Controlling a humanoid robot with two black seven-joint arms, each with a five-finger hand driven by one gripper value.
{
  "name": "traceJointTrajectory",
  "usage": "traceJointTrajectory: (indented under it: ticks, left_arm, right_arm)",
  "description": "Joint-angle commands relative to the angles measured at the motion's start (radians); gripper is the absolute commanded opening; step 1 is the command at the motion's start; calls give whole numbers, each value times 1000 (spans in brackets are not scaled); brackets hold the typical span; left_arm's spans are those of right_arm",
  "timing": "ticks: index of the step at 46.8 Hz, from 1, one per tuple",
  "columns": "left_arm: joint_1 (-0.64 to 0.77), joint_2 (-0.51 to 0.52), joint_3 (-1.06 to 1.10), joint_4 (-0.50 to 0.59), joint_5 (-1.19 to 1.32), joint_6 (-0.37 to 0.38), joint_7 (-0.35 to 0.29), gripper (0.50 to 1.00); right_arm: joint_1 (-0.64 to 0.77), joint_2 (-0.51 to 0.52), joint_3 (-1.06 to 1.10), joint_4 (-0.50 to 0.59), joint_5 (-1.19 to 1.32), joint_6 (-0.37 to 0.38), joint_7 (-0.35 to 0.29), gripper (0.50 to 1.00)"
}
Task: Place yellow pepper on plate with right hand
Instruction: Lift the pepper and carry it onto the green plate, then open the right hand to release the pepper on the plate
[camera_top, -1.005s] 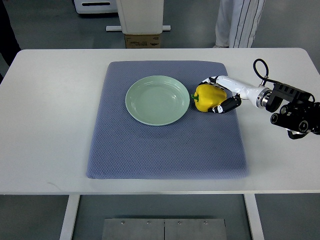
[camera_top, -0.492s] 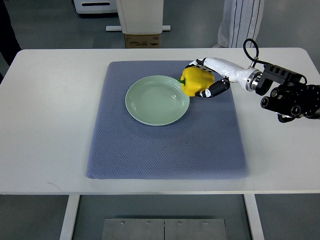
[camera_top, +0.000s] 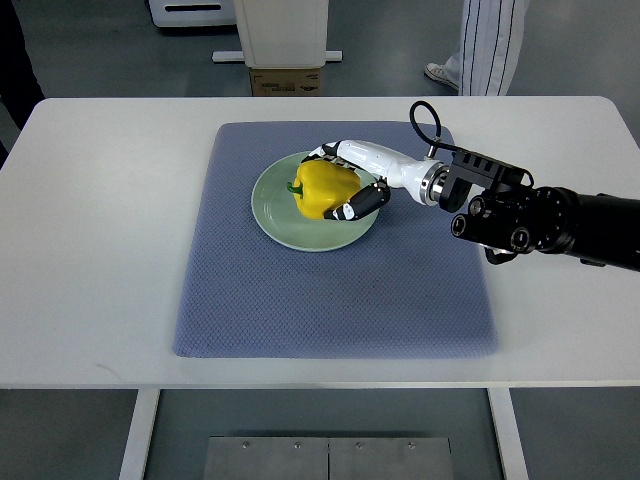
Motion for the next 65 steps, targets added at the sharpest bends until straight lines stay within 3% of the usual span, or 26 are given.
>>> traceJointTrajectory:
  ticks: [1,34,35,36,37,38,39,65]
  left_arm:
    - [0,0,0,0,0,0,0,1000]
    - [0,0,0,0,0,0,0,1000]
    - [0,0,0,0,0,0,0,1000]
    - [0,0,0,0,0,0,0,1000]
    - [0,0,0,0,0,0,0,1000]
    - [0,0,0,0,0,0,0,1000]
    - [0,0,0,0,0,0,0,1000]
    - [0,0,0,0,0,0,0,1000]
  right_arm:
    - [-2,14,0,0,15,0,-10,500]
    - [-21,42,32,-8,29,-4,-39,500]
    - [-24,42,36,-8,29,-6,-39,537]
    - [-28,42,43,-9,29,-8,-37,641]
    - [-31,42,54,-9,29,-6,-36,783]
    - [-36,42,69,-11,29,-8,-34,981]
    - [-41,42,86,-11,29,-8,-34,1000]
    - [-59,36,259,-43,27,-6,-39,1000]
